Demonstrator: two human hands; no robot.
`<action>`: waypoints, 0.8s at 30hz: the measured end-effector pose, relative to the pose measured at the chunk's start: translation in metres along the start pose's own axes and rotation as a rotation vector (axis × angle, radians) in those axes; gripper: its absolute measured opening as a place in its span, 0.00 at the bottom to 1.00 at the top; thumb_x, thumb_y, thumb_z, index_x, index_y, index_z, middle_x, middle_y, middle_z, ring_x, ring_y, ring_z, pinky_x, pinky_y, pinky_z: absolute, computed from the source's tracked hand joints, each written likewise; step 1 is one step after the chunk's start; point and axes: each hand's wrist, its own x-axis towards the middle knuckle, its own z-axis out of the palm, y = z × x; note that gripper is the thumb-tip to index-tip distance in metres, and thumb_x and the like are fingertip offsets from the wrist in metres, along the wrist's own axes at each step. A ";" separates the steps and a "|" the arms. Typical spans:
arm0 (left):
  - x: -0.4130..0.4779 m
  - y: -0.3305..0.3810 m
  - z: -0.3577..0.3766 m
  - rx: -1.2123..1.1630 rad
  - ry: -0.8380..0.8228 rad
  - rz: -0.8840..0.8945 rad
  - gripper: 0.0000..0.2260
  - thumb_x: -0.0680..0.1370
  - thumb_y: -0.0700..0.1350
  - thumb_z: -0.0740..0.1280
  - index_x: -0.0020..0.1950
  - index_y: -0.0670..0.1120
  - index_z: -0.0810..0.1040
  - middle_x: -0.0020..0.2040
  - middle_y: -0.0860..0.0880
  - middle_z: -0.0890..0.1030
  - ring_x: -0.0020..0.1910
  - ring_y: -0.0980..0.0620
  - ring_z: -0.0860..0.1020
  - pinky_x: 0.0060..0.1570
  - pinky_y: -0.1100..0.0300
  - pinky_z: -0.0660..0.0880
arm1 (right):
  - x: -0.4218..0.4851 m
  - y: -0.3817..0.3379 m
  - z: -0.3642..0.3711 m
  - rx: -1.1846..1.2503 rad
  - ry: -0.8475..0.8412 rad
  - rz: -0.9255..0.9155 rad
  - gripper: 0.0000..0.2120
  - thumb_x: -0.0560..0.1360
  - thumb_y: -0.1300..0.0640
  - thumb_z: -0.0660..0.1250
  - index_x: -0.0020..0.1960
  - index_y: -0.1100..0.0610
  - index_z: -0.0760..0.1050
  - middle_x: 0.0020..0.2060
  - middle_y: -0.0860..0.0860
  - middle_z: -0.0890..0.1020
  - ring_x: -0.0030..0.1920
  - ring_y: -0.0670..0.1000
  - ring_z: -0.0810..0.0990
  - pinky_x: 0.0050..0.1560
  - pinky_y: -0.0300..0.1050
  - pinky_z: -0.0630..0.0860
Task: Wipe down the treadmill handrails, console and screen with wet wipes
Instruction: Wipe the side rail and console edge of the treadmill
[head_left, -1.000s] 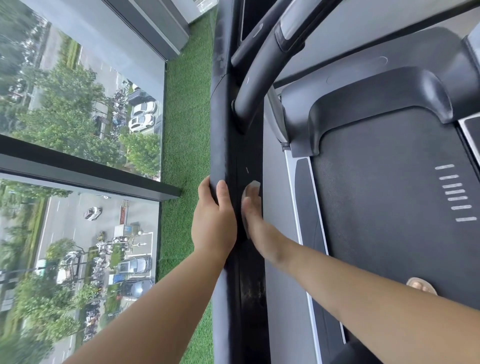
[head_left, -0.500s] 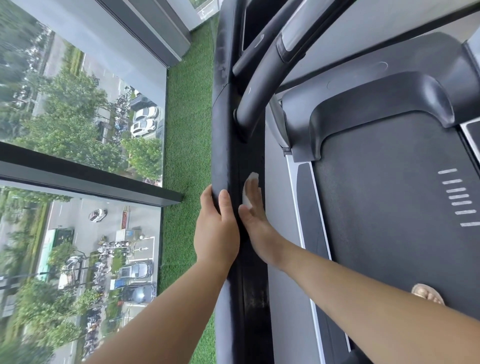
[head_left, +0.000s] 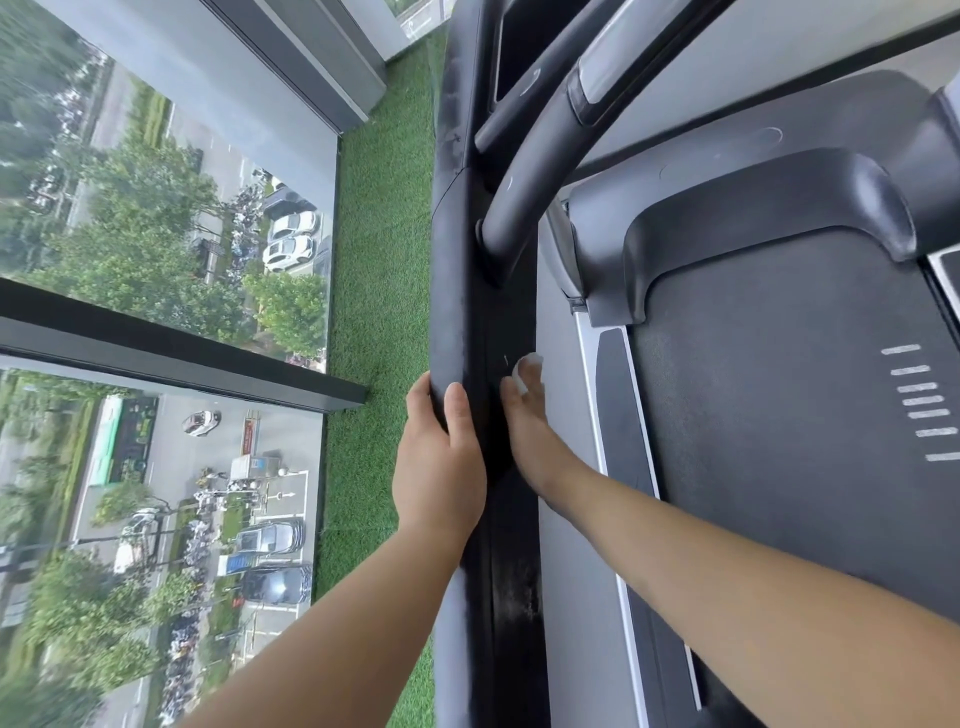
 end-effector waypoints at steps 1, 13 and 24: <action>0.000 0.000 0.000 0.000 -0.002 -0.001 0.21 0.82 0.56 0.50 0.74 0.52 0.60 0.67 0.50 0.73 0.64 0.49 0.71 0.55 0.57 0.65 | 0.002 -0.003 -0.001 0.013 0.004 0.041 0.33 0.78 0.35 0.45 0.77 0.48 0.41 0.76 0.42 0.41 0.76 0.44 0.40 0.76 0.55 0.41; -0.001 0.000 -0.001 -0.002 -0.004 -0.004 0.21 0.82 0.55 0.50 0.73 0.52 0.60 0.67 0.50 0.73 0.64 0.49 0.71 0.54 0.59 0.64 | 0.009 -0.009 -0.012 0.113 -0.034 0.123 0.35 0.77 0.33 0.47 0.77 0.46 0.39 0.76 0.40 0.41 0.75 0.41 0.40 0.74 0.45 0.38; 0.001 0.000 0.000 -0.002 0.001 -0.006 0.21 0.82 0.55 0.50 0.74 0.52 0.60 0.67 0.51 0.73 0.64 0.49 0.71 0.53 0.60 0.64 | 0.017 -0.010 -0.011 0.031 -0.030 0.160 0.31 0.80 0.36 0.44 0.77 0.46 0.37 0.76 0.43 0.38 0.75 0.43 0.37 0.75 0.50 0.39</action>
